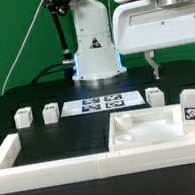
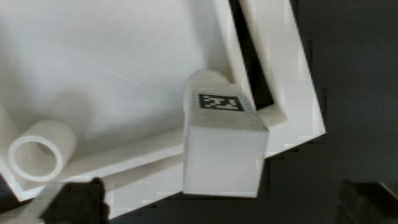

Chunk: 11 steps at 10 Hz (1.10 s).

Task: Assemble square table

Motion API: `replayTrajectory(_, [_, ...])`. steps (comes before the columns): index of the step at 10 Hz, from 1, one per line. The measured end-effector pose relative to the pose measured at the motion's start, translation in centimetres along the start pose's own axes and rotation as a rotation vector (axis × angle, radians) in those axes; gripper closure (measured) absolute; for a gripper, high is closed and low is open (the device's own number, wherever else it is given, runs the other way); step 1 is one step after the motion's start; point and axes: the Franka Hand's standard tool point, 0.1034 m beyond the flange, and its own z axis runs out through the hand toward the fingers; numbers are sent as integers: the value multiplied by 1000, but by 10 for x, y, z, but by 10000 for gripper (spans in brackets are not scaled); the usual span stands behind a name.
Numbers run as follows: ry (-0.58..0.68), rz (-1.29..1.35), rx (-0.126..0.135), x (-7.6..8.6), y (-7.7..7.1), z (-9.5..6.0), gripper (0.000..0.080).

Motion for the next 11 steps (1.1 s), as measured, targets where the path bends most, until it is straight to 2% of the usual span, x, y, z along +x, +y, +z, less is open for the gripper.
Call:
replayTrajectory(2, [3,-67,0,-7,1,3,150])
replayTrajectory(4, [-3,-228,-2,-18,10,6,150])
replayTrajectory(7, [-31,-435,-3,-14,25,0,150])
replayTrajectory(11, [-27,-428,-4,-15,25,2,150])
